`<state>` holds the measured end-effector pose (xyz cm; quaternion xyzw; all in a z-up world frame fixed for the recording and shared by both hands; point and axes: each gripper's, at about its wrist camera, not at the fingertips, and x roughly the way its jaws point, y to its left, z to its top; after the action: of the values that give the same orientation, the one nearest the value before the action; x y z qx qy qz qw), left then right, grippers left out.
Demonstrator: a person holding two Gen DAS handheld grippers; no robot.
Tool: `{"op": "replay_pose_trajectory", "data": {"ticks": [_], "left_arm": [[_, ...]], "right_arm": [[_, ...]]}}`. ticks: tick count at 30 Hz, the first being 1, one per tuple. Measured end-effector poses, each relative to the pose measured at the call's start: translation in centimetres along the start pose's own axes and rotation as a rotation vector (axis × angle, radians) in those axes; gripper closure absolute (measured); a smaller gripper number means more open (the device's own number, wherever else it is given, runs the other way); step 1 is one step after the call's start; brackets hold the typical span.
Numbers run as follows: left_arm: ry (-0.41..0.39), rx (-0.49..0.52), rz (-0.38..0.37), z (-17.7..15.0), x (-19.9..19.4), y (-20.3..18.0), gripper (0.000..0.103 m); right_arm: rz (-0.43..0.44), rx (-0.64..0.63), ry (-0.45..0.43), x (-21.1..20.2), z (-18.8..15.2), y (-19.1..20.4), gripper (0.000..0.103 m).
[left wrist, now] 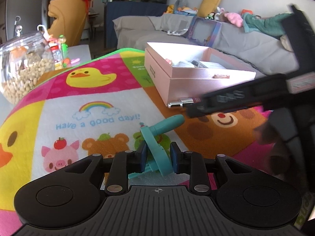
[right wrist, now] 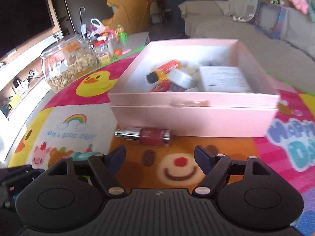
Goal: Organize rigid objects
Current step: 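Hold the teal roller in the left tool while the right tool grasps the red bottle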
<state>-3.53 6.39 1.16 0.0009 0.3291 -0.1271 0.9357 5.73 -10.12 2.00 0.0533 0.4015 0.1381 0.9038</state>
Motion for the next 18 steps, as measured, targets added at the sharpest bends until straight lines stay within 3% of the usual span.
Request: {"op": "replay_pose_trajectory", "data": {"ticks": [8,10,12,13,18], "left_arm": [[-0.010,-0.035,-0.021,-0.2,-0.1,0.6,0.075],[-0.012,-0.042,-0.026,-0.3,-0.2,0.7,0.075],[-0.012,-0.049,-0.030,-0.3,-0.2,0.8,0.075],[-0.013,-0.052,-0.031,-0.3,-0.2,0.8,0.075],[-0.012,-0.050,-0.028,-0.3,-0.1,0.7,0.075]], "right_arm": [[-0.097,-0.055,0.019,2.5,1.0,3.6,0.013],[-0.118,-0.079,0.010,2.3,0.7,3.8,0.019],[-0.113,-0.090,-0.001,1.5,0.4,3.3,0.038],[-0.105,-0.092,-0.004,1.1,0.2,3.0,0.043],[-0.083,-0.069,-0.004,-1.7,-1.3,-0.4,0.042]]}}
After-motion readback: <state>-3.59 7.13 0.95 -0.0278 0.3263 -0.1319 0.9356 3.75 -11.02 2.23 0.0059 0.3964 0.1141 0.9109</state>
